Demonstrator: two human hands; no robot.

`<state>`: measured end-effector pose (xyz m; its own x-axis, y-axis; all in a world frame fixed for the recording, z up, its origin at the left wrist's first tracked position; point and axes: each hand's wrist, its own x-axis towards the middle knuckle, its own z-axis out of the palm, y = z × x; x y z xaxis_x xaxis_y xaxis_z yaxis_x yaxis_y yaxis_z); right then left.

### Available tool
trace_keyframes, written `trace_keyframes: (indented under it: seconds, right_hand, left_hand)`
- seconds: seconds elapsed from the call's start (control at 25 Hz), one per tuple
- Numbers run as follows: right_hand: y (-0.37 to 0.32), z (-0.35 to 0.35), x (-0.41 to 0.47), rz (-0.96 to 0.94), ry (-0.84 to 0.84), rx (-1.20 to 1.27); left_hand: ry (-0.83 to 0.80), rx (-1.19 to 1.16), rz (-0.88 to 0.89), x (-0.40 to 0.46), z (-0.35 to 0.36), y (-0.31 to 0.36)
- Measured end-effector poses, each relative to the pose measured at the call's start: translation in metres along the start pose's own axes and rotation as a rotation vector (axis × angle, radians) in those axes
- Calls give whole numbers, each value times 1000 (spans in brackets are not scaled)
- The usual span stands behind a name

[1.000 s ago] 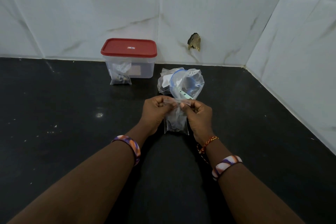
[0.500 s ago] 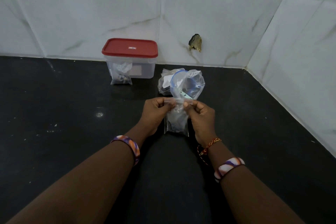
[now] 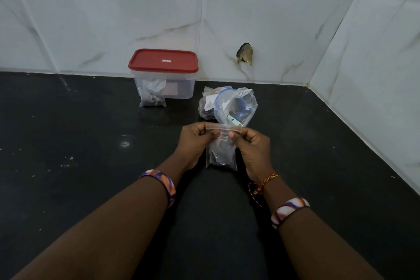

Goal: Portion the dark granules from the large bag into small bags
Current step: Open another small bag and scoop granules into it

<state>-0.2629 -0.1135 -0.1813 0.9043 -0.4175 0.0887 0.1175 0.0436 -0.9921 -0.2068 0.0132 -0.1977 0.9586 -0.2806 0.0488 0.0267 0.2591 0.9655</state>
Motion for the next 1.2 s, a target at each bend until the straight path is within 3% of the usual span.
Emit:
trace_keyframes:
  seconds: [0.88,1.2]
  right_hand:
    - [0,1,1,-31,-11,-77]
    - [3,-1,3,-19,65,67]
  left_hand:
    - [35,54,24,-4,1,4]
    - [32,14,28,-6,2,8]
